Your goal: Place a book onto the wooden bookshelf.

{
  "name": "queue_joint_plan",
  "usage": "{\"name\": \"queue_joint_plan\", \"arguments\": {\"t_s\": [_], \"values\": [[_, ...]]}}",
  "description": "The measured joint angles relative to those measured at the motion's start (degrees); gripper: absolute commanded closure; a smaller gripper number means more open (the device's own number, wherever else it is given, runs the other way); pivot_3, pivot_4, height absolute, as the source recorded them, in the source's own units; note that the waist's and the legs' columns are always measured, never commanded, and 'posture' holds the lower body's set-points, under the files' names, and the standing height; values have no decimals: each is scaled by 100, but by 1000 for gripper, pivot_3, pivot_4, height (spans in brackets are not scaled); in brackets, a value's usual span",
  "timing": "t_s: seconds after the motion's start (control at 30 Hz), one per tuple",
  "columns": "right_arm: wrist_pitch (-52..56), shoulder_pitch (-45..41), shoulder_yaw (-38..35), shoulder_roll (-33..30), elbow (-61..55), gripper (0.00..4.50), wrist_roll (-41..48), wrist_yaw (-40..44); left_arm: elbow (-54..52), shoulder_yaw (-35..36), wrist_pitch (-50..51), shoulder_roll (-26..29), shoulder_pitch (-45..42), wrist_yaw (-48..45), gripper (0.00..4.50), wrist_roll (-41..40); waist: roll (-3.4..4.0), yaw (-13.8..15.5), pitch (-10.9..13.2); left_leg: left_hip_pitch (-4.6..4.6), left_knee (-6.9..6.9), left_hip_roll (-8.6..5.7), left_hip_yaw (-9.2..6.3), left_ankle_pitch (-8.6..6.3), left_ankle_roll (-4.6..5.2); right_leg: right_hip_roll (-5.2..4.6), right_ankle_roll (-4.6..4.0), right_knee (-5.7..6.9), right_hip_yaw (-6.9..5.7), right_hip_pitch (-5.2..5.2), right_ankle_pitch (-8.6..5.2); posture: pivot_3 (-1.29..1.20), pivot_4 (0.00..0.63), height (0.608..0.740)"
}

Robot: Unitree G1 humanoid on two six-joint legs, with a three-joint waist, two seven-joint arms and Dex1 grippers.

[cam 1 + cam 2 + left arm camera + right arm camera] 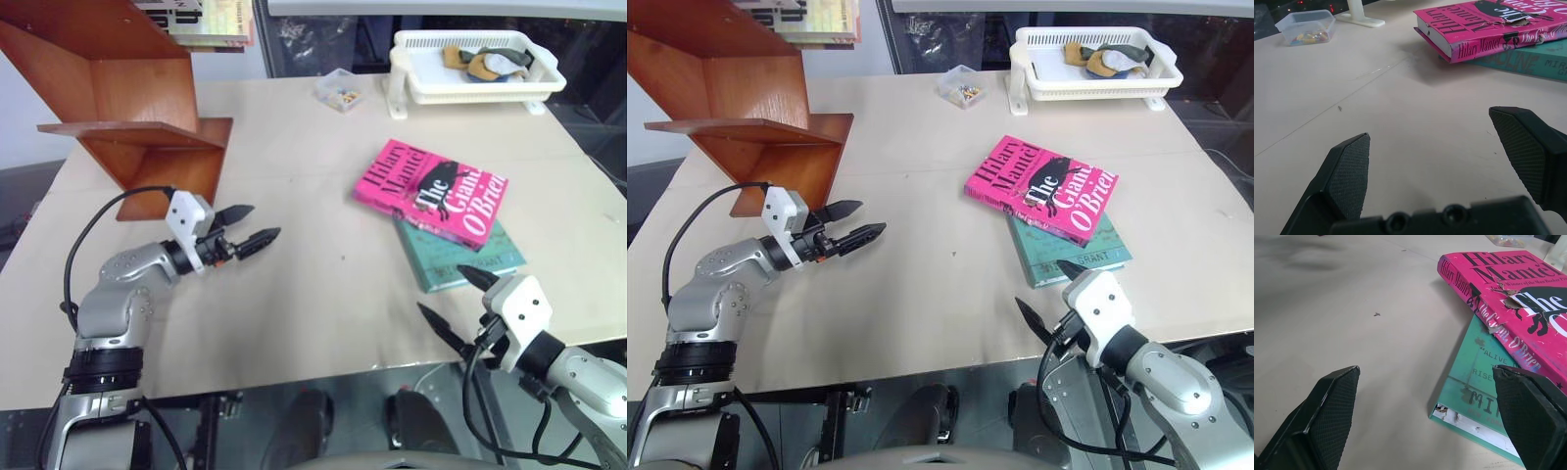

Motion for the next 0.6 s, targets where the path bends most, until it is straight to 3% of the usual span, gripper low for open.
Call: {"name": "queue_joint_plan", "arguments": {"t_s": [0.2,0.23,0.3,0.57,0.6], "values": [[-45,66,34,121,0,38,-9,-64,-66,-17,7,-2,41,-74,37,-9,0,0,0,0,0,0,0,0,-1,-1,0,0,1,0,0,0,150,740],[-45,68,34,130,0,272,-9,-69,-81,-21,9,-5,47,-91,7,-9,0,0,0,0,0,0,1,0,0,0,0,0,1,0,0,0,150,740],[-46,68,34,117,0,814,-39,-73,-103,-21,9,-10,46,-135,0,-14,0,0,0,0,0,0,1,0,0,0,0,0,1,0,0,0,150,740],[-26,-1,25,195,3,4459,-38,-192,-254,-56,-5,-80,45,-390,0,-20,0,0,0,0,0,1,1,0,0,0,0,0,1,0,0,0,150,740],[-1,-55,19,226,5,4459,-41,-254,-270,-85,-5,-80,45,-441,0,-20,0,-1,0,0,0,1,1,1,-1,1,0,0,1,0,0,0,150,740]]}}
